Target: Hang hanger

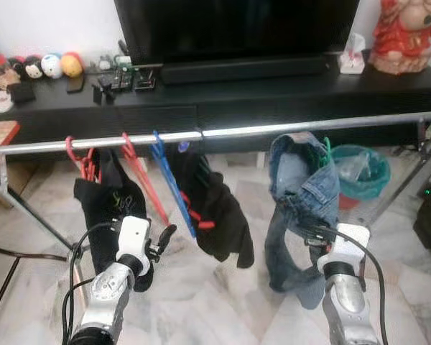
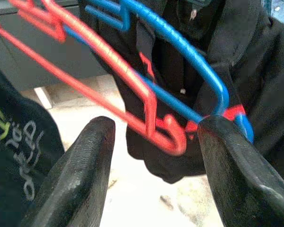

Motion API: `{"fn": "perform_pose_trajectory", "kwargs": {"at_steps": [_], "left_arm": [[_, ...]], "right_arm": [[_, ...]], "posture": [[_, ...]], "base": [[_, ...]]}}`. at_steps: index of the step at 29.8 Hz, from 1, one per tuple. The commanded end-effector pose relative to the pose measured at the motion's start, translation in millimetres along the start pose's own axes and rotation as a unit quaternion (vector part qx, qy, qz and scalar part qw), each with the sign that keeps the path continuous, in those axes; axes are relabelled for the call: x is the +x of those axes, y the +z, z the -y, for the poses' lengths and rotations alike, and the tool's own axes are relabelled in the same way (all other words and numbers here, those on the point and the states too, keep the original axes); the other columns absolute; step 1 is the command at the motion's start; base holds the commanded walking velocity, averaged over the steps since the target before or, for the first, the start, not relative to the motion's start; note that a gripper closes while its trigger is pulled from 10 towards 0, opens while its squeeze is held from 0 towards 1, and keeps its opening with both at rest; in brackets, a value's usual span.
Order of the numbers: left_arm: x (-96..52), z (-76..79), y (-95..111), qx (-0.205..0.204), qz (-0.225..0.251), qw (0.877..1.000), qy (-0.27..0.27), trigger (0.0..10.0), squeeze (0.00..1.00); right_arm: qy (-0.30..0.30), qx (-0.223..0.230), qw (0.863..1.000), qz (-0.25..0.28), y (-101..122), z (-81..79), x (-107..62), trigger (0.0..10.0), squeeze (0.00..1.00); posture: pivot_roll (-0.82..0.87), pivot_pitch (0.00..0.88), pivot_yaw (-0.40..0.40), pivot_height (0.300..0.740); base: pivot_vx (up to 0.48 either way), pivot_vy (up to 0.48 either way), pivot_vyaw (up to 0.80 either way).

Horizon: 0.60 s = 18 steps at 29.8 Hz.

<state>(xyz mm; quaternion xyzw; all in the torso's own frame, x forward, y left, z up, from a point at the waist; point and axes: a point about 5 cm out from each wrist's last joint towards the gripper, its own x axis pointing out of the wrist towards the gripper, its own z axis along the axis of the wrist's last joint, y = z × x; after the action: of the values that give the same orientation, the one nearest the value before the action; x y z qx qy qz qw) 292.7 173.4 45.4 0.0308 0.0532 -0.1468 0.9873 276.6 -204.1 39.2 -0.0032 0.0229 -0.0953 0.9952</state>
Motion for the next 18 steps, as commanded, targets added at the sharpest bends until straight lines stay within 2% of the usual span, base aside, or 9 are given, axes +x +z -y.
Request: {"fn": "perform_pose_trajectory", "kwargs": {"at_steps": [1,18], "left_arm": [[-5.9,-5.4,-6.0,0.003,-0.011,1.000,0.009,10.0,0.00],[-5.6,-5.1,-6.0,0.003,-0.012,1.000,0.009,10.0,0.00]], "right_arm": [[0.009,0.003,0.998,0.054,23.3,-5.2,9.6,10.0,0.00],[0.011,0.003,0.998,0.056,25.7,-8.4,11.7,10.0,0.00]], "posture": [[0.07,0.000,0.053,0.740],[0.07,0.000,0.055,0.740]], "base": [[-0.285,0.000,0.00],[-0.285,0.000,0.00]]}}
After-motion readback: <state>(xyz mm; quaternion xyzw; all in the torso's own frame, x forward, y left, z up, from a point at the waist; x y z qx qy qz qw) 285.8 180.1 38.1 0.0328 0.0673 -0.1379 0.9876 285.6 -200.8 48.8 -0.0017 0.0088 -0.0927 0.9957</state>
